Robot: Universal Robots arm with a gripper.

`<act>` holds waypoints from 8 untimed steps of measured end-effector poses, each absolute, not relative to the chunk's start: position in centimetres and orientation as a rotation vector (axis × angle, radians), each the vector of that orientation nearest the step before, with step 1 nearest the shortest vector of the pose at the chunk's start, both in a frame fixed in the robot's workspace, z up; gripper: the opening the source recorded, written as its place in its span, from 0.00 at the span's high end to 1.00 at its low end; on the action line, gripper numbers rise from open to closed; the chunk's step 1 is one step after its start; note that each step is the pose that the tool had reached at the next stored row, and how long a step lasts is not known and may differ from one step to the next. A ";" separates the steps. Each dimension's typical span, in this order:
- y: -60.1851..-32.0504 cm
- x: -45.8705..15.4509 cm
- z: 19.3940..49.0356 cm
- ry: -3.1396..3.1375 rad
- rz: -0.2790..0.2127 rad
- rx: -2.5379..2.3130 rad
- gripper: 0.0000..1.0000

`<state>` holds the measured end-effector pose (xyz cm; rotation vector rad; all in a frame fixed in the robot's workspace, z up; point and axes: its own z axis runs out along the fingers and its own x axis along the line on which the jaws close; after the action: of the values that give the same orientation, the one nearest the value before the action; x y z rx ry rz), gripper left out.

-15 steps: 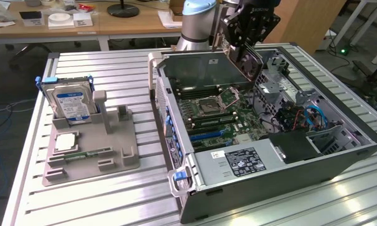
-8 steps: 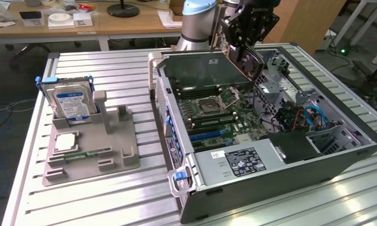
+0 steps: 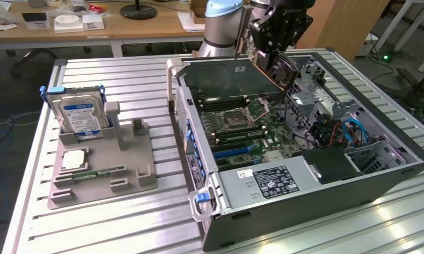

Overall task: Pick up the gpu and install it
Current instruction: 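Insert the gpu into the slot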

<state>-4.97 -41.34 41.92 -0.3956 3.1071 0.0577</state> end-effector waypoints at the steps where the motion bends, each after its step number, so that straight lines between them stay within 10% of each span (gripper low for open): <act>1: -41.3 -5.0 41.9 3.106 0.058 -0.403 0.72; 8: -41.3 -5.0 41.9 3.098 0.058 -0.465 0.72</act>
<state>-4.97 -41.34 41.92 -0.4647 3.0983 0.0579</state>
